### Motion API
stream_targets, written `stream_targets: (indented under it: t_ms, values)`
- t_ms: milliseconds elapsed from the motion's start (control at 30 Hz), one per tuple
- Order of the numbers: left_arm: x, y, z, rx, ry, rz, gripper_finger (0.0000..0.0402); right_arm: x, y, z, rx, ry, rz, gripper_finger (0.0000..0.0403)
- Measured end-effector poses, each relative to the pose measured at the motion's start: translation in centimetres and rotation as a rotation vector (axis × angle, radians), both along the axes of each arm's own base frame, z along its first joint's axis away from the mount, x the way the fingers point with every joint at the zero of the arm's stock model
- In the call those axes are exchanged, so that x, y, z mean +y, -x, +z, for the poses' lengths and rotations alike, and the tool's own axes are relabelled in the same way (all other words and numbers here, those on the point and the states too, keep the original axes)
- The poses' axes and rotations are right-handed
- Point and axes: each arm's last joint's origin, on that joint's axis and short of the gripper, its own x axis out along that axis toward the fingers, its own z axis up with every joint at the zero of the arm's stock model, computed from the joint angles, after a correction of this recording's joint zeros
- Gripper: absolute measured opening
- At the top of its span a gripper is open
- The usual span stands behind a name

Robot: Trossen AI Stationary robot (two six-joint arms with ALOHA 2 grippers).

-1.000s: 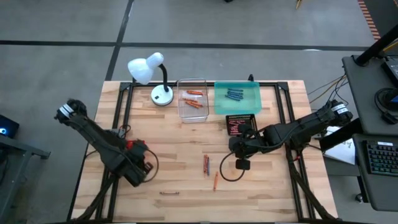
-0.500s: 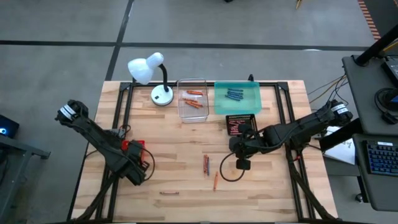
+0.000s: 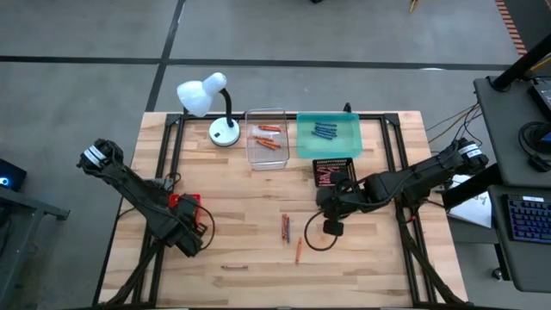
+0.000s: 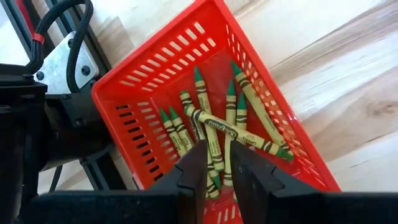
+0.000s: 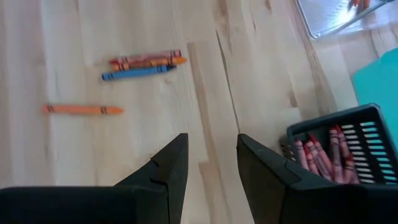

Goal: Sort crayons
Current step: Put the orange crayon into the transparent bin

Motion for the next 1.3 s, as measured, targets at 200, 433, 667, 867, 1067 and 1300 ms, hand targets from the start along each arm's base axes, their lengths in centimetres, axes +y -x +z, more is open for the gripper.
stream_targets:
  t_ms: [200, 433, 667, 867, 1067, 1300]
  values:
    - [-0.3, -0.9, 1.1, -0.104, -0.057, -0.097, 0.0052, 0.2, -0.6, 0.3, -0.079, -0.078, -0.086, 0.0128]
    - [-1.1, -2.8, 4.0, -0.304, -0.191, -0.348, 0.0052, 0.3, -1.0, 0.6, -0.138, -0.151, -0.163, 0.0128]
    - [-1.9, -4.3, 5.7, -0.42, -0.358, -0.596, 0.0052, 0.8, -1.2, 0.7, -0.151, -0.132, -0.043, 0.0128]
    - [-1.9, -4.6, 6.3, -0.468, -0.448, -0.619, 0.0052, 1.4, -2.5, -0.3, -0.139, -0.099, 0.055, 0.0128]
    - [-1.9, -4.6, 6.3, -0.47, -0.455, -0.619, 0.0052, 2.3, -4.5, -2.8, -0.048, -0.006, 0.259, 0.0128]
    - [-1.9, -4.6, 6.2, -0.471, -0.454, -0.619, 0.0052, 3.5, -6.7, -5.4, 0.049, 0.018, 0.549, 0.0127]
